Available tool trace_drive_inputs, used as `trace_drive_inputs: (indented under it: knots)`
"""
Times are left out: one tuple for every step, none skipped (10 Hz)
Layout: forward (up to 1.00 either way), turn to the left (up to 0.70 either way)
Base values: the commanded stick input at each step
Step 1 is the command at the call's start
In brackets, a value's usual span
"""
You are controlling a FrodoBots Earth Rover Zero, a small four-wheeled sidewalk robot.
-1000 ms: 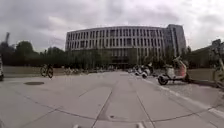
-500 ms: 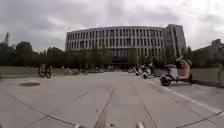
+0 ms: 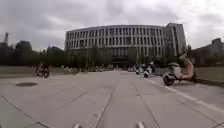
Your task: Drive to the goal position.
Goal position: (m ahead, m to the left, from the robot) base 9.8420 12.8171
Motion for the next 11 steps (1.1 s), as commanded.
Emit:
trace_drive_inputs:
  knots:
    - [0.45, 0.00]
    - [0.45, 0.00]
    - [0.45, 0.00]
    - [0.45, 0.00]
    - [0.45, 0.00]
    - [0.45, 0.00]
    - [0.45, 0.00]
    - [0.45, 0.00]
    - [0.45, 0.00]
    - [0.45, 0.00]
    - [0.45, 0.00]
